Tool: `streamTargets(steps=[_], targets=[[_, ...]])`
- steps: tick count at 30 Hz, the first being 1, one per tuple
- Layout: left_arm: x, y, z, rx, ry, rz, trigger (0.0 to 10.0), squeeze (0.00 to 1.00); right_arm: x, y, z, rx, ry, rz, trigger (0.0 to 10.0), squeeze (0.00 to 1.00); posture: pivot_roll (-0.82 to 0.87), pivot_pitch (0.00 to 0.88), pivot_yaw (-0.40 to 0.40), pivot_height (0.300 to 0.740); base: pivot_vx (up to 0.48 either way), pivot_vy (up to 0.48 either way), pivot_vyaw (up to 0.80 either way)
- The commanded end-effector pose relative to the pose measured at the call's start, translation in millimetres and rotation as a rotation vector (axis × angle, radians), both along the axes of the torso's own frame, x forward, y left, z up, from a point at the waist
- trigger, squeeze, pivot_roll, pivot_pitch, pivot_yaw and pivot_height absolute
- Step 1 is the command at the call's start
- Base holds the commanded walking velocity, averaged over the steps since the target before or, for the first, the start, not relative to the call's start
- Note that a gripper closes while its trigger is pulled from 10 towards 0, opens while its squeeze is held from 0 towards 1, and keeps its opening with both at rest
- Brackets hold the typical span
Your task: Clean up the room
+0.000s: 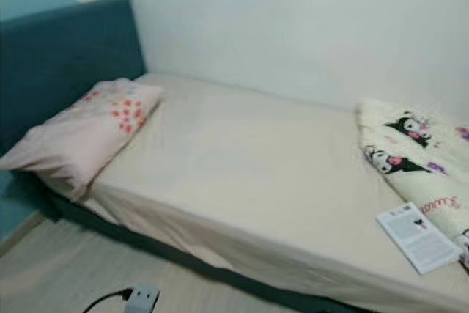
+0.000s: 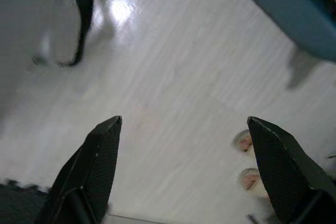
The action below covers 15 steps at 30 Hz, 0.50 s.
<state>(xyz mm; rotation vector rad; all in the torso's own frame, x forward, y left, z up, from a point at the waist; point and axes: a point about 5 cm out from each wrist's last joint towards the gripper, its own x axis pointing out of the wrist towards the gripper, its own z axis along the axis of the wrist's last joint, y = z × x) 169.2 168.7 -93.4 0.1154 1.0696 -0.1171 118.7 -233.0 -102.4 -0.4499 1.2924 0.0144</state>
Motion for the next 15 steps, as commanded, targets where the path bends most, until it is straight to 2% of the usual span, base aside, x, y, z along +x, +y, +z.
streamTargets(steps=[1,8,11,14,15], targets=[[2.7,-0.4,0.9,0.024,0.001,-0.013,10.0,0.00,2.8,-2.3,1.4,-0.008,-0.025,-0.011,10.0,0.00,0.07,0.000,0.003,0.729,0.000,0.000,-0.75],[2.3,2.1,0.7,0.070,0.011,-0.022,10.0,0.00,9.2,-2.0,3.4,0.008,-0.067,-0.039,10.0,0.00,0.07,0.000,0.003,0.729,0.000,0.000,-0.75],[0.5,5.0,-0.2,0.122,0.039,-0.030,10.0,0.00,23.5,3.3,7.4,0.103,-0.149,-0.076,10.0,0.00,0.07,0.000,0.003,0.729,0.000,0.000,-0.75],[-1.6,5.4,-1.2,0.124,0.066,-0.023,10.0,0.00,29.1,6.5,9.0,0.143,-0.179,-0.079,10.0,0.00,0.07,0.000,-0.006,0.729,0.000,0.000,-0.75],[-2.2,5.0,-1.5,0.115,0.071,-0.014,10.0,0.00,29.9,7.3,9.3,0.148,-0.185,-0.073,10.0,0.00,0.07,0.000,-0.006,0.729,0.000,0.000,0.00]])
